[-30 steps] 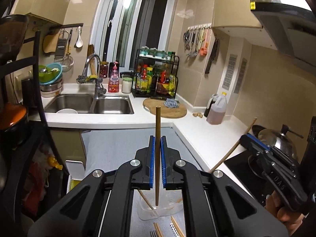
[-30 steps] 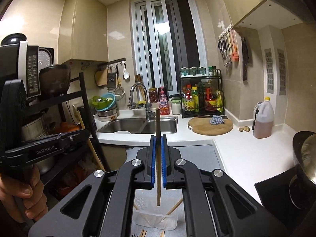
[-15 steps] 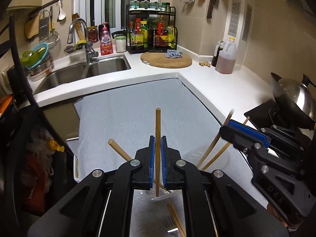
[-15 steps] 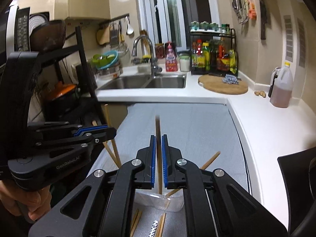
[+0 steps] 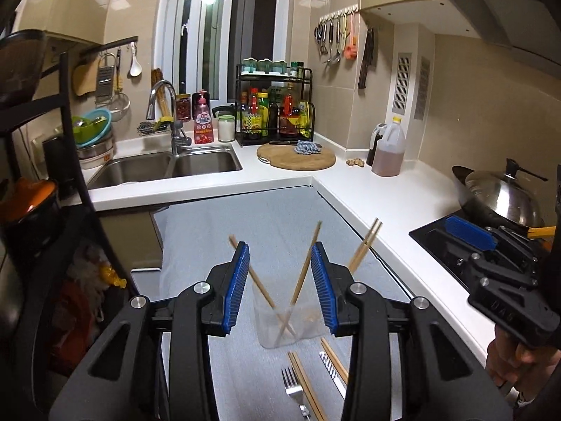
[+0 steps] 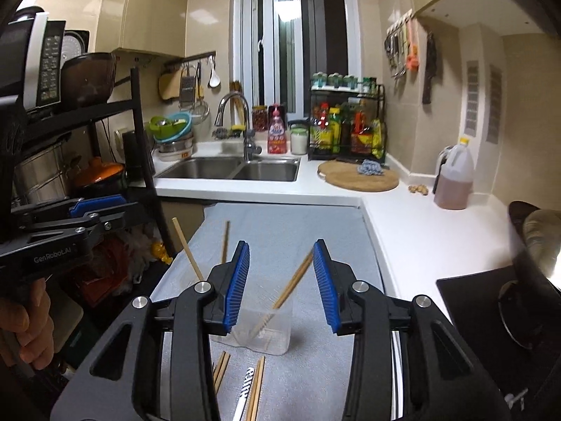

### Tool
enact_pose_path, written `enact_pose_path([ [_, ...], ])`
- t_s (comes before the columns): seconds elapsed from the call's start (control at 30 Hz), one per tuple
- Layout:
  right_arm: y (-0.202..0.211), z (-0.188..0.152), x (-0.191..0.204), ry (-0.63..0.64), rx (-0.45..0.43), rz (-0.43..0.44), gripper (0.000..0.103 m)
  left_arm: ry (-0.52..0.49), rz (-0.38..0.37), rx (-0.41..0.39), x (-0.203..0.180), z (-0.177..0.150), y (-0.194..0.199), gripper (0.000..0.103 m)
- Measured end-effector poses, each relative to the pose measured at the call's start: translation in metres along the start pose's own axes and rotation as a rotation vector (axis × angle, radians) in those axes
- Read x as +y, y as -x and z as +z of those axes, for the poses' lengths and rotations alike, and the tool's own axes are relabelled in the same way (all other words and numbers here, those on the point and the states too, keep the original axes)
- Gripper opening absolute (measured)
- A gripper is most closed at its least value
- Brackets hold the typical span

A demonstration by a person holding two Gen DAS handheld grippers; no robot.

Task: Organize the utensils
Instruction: 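Drop the chopsticks into the container by opening both grippers, then move the left gripper to the white-handled fork while the right gripper approaches a chopstick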

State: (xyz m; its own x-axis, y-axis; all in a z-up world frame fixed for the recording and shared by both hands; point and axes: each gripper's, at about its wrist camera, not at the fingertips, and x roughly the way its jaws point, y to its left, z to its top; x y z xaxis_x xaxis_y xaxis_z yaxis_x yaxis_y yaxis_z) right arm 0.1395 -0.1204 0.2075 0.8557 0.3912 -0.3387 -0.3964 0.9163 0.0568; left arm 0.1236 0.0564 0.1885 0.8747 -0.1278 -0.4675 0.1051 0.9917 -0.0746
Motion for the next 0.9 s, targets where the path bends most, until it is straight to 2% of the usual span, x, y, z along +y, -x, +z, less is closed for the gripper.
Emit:
enact_pose_path([
  [0.13, 0.034, -0.026, 0.002, -0.002, -0.023, -0.005, 0.039, 0.013, -0.001, -0.01, -0.006, -0.035, 0.021, 0.037],
  [0.3, 0.062, -0.065, 0.001, -0.019, 0.004, 0.003, 0.037, 0.034, 0.01, -0.013, -0.006, -0.084, 0.038, 0.035],
  [0.37, 0.069, -0.08, -0.001, -0.036, 0.016, 0.005, 0.026, 0.052, 0.012, -0.006, -0.005, -0.107, 0.042, 0.027],
  [0.43, 0.076, -0.1, -0.003, -0.054, 0.035, 0.015, 0.006, 0.062, 0.019, 0.003, -0.007, -0.127, 0.044, 0.025],
  [0.47, 0.078, -0.109, -0.003, -0.062, 0.04, 0.01, 0.004, 0.077, 0.022, 0.017, -0.007, -0.139, 0.044, 0.024],
  [0.6, 0.079, -0.15, -0.008, -0.141, 0.089, -0.005, 0.003, 0.122, 0.023, 0.06, -0.009, -0.179, 0.041, 0.022],
  [0.77, 0.073, -0.194, 0.002, -0.141, 0.178, 0.021, 0.003, 0.129, 0.034, 0.094, -0.014, -0.224, 0.033, 0.018],
  [0.9, 0.068, -0.213, 0.008, -0.133, 0.219, 0.037, 0.003, 0.106, 0.05, 0.096, -0.019, -0.236, 0.028, 0.018],
])
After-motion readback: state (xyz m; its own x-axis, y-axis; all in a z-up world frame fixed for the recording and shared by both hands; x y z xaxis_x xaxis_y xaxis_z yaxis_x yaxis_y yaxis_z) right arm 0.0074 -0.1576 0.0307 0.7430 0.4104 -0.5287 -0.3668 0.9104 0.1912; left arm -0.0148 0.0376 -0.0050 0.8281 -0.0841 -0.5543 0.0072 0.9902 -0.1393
